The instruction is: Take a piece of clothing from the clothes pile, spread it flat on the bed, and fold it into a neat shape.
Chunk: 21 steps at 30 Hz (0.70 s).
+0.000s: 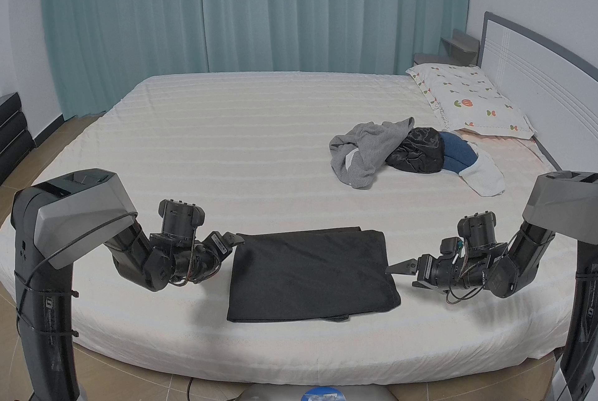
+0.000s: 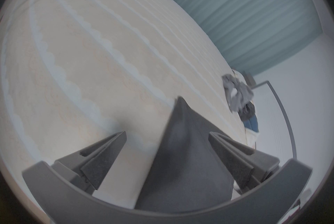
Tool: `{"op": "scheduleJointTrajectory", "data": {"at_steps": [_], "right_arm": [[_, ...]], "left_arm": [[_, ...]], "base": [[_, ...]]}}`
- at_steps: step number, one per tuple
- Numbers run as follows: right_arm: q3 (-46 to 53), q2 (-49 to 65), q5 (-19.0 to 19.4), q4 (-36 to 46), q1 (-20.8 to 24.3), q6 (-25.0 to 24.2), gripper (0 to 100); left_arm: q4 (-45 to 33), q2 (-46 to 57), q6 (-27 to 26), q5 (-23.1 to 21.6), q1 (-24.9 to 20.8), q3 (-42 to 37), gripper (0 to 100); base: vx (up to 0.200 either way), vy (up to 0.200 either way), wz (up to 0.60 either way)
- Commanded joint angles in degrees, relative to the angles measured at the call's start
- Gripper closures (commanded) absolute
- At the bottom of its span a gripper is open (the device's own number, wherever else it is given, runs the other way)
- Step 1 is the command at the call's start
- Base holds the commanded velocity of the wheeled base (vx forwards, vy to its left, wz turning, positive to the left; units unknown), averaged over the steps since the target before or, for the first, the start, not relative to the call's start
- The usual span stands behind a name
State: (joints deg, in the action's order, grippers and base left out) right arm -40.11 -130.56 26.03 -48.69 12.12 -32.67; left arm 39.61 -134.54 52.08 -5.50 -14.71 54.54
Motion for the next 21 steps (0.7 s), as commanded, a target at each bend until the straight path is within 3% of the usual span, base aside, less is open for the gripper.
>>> {"op": "scheduleJointTrajectory", "data": {"at_steps": [1,7,21], "right_arm": [[-2.7,-0.5,2.2,-0.4,-1.2,-4.0,0],[-3.1,-0.6,3.0,-0.4,-1.2,-4.7,0],[-3.6,-1.3,3.0,-0.4,-1.1,-4.7,0]], "left_arm": [[5.4,1.1,-3.8,-4.3,-1.5,-5.4,0],[10.3,-0.8,-13.0,-5.8,-1.6,-7.8,0],[10.7,-1.9,-13.5,-5.8,-3.0,-6.9,0]], "base": [[0.0,0.0,0.0],[0.0,0.0,0.0],[0.0,0.0,0.0]]}}
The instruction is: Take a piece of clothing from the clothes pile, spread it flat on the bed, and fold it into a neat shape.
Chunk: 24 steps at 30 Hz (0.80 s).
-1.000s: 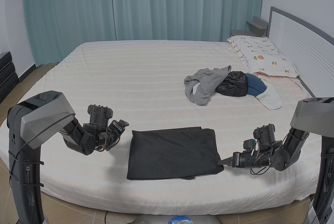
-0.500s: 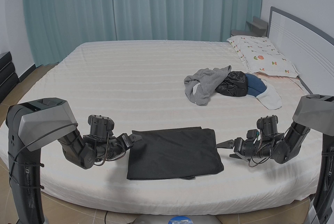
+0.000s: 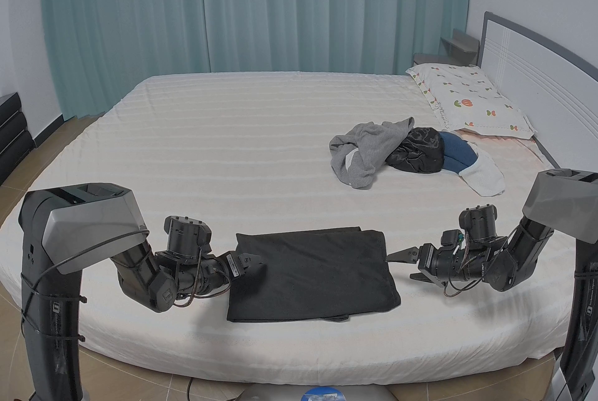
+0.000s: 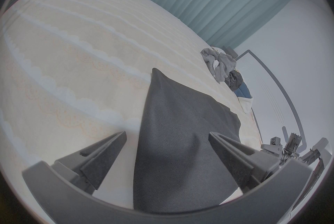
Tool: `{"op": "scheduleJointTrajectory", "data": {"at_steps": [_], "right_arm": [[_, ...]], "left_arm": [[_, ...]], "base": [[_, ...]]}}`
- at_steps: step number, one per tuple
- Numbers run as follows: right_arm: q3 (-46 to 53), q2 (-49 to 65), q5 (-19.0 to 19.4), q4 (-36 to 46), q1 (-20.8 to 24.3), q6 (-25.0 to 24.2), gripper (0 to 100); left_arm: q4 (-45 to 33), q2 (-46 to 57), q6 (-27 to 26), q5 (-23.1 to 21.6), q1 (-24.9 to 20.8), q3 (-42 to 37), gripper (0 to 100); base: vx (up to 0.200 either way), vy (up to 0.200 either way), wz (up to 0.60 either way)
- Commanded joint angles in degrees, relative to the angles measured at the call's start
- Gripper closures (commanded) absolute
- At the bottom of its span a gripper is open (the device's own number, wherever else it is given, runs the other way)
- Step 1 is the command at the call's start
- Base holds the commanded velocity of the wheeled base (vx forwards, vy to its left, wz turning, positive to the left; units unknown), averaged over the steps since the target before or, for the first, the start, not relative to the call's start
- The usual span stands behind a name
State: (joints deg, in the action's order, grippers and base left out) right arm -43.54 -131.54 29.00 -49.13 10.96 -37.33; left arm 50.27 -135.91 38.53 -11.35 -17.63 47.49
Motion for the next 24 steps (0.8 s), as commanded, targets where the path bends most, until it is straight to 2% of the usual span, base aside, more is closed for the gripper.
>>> {"op": "scheduleJointTrajectory", "data": {"at_steps": [1,3,4,18,24], "right_arm": [[-0.1,-0.4,0.0,0.0,0.0,0.0,0],[-0.4,-0.4,0.0,0.1,0.0,0.0,0],[-0.5,-0.4,0.0,0.1,0.0,0.0,0],[-0.3,-0.3,0.0,0.5,-0.1,0.0,0],[-0.3,-0.3,0.0,0.5,-0.1,0.0,0]], "left_arm": [[-0.1,-0.4,0.0,0.0,-0.1,0.1,0],[-0.1,-0.5,0.0,0.1,-0.3,0.0,0],[-0.1,-0.5,0.0,0.1,-0.6,0.1,100],[2.1,-0.3,0.6,0.2,-0.5,-0.6,100],[5.2,-0.3,4.1,0.7,-0.5,-1.1,100]], "base": [[0.0,0.0,0.0],[0.0,0.0,0.0],[0.0,0.0,0.0],[0.0,0.0,0.0],[0.0,0.0,0.0]]}}
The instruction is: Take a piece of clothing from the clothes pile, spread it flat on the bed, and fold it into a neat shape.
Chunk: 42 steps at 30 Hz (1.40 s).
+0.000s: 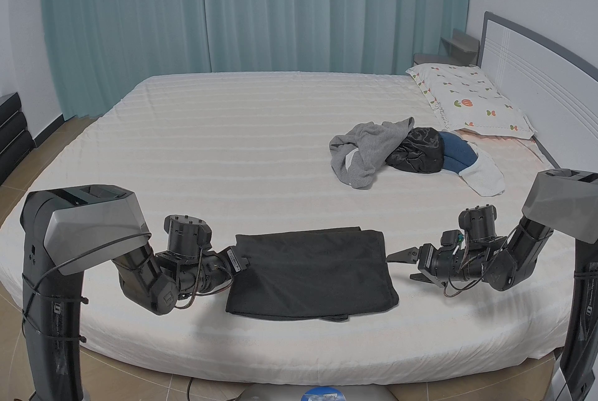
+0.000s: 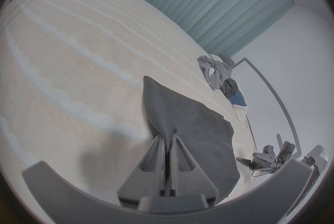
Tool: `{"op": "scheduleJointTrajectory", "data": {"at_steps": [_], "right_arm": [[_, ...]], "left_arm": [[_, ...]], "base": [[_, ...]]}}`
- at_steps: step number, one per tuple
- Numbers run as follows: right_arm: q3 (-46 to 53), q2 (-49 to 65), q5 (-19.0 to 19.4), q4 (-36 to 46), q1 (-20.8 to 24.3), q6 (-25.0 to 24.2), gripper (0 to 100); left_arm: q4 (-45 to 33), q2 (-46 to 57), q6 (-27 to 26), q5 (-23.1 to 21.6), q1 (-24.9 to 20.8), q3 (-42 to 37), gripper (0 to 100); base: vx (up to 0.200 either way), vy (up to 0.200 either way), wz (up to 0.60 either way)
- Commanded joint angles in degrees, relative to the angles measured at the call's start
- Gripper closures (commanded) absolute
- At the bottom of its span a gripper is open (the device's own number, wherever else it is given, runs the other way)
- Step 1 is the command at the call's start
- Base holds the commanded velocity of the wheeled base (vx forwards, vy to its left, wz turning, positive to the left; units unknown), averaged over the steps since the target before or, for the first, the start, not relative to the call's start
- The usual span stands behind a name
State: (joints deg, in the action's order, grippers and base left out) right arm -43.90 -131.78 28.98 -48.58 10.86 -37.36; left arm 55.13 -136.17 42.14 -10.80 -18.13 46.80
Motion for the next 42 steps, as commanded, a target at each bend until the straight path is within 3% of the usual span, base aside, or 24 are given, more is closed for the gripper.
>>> {"op": "scheduleJointTrajectory", "data": {"at_steps": [1,22,42], "right_arm": [[0.0,-0.1,0.0,0.0,-0.1,0.0,0],[0.0,-0.1,0.0,0.0,-0.3,-0.1,0],[-0.1,-0.2,0.1,0.0,-0.3,-0.1,0]], "left_arm": [[0.4,-0.1,0.5,0.2,0.0,-0.5,100],[0.7,0.1,0.5,0.3,0.2,-1.4,100],[0.0,-0.4,0.6,0.3,3.6,2.9,100]], "base": [[0.0,0.0,0.0],[-0.029,0.0,0.0],[0.0,0.0,0.0]]}}
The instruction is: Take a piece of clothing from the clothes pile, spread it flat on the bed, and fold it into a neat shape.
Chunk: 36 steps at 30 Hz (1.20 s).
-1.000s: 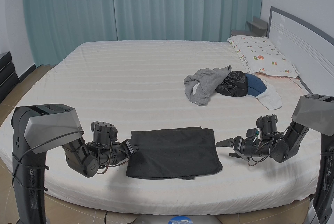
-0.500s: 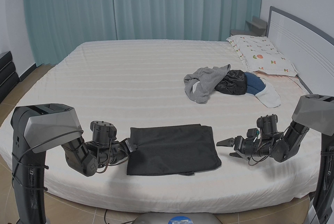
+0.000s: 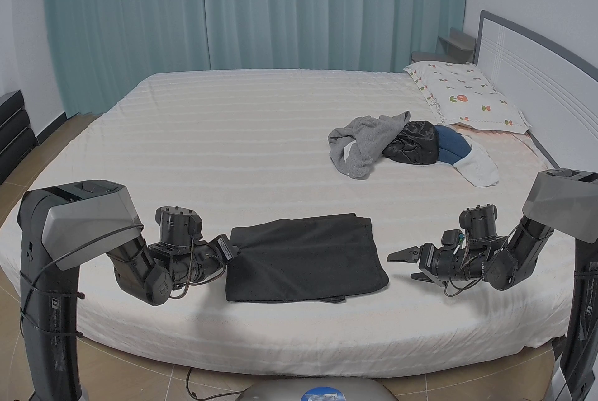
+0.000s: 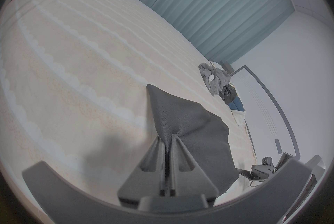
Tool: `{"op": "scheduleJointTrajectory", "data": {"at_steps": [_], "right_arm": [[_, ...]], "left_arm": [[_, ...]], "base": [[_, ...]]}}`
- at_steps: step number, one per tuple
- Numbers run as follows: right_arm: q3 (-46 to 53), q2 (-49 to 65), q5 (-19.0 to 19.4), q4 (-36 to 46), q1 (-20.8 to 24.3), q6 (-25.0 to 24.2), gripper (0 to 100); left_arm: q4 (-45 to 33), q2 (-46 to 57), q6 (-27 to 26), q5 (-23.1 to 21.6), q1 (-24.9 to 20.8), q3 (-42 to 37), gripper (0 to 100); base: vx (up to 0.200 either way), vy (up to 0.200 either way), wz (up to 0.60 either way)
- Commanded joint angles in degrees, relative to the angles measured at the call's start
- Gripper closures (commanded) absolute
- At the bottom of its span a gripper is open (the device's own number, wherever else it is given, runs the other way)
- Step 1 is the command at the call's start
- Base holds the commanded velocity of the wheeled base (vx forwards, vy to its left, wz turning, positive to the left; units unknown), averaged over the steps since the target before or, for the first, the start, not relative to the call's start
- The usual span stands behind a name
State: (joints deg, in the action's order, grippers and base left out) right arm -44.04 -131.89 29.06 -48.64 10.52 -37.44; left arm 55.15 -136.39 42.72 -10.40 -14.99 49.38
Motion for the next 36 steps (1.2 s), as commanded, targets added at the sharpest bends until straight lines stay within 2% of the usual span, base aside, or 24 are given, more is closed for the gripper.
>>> {"op": "scheduleJointTrajectory", "data": {"at_steps": [1,36], "right_arm": [[0.0,-0.1,-0.1,0.0,0.0,0.0,0],[0.0,-0.6,-0.1,-0.3,0.1,0.0,0]], "left_arm": [[0.0,-0.2,0.0,-0.1,0.5,0.3,100],[0.4,-0.2,0.2,-0.2,1.6,0.4,100]], "base": [[0.0,0.0,0.0],[0.0,0.194,0.0]]}}
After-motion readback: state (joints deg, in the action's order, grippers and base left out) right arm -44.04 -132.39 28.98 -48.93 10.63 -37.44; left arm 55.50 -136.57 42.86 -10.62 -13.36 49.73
